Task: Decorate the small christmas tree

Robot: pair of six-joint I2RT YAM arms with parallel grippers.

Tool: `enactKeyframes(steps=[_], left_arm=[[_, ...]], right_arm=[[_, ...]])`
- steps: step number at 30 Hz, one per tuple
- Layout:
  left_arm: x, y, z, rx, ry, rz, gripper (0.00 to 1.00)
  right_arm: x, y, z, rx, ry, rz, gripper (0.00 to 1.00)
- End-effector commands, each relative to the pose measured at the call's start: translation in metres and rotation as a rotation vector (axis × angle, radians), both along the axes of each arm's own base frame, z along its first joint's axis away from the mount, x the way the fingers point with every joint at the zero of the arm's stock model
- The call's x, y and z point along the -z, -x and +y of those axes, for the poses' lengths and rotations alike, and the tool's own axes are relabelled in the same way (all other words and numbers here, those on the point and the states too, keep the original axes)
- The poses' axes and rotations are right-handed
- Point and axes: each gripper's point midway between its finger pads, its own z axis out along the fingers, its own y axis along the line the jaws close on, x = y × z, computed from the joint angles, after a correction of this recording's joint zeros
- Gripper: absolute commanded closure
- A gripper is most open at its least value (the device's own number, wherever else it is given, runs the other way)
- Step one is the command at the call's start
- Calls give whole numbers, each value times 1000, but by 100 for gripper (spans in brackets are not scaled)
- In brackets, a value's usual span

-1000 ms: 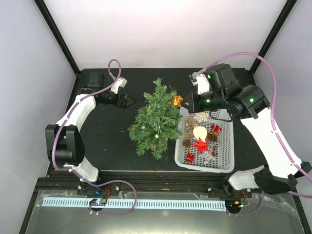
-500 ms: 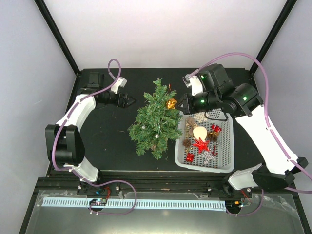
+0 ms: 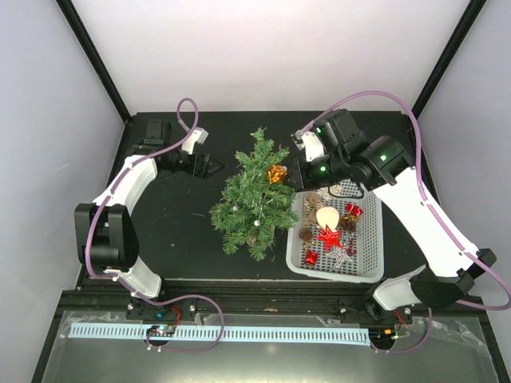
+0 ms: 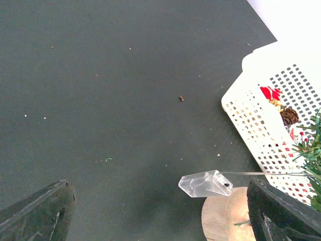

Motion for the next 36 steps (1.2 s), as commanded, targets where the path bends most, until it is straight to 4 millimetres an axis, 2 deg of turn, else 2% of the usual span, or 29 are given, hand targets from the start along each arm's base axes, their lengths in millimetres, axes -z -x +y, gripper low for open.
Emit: enactKeyframes(steps=[1,10,14,31,36], left_arm=[[-13,0,-2,4,5,-46,7],[-9,0,-2,7,6,-38,7],[-9,0,-2,6,6,-38,6],[-8,-2,-3,8,7,-34,6],[-8,-1,-2,7,5,-34,6]], right_arm=[[3,5,6,-45,0,3,99],[7,5,6,-42,17,3,99],[2,4,4,-35,20,-11,99],[-4,8,-12,-14,71,-29,84],[-22,6,-19,17,58,-90,89]])
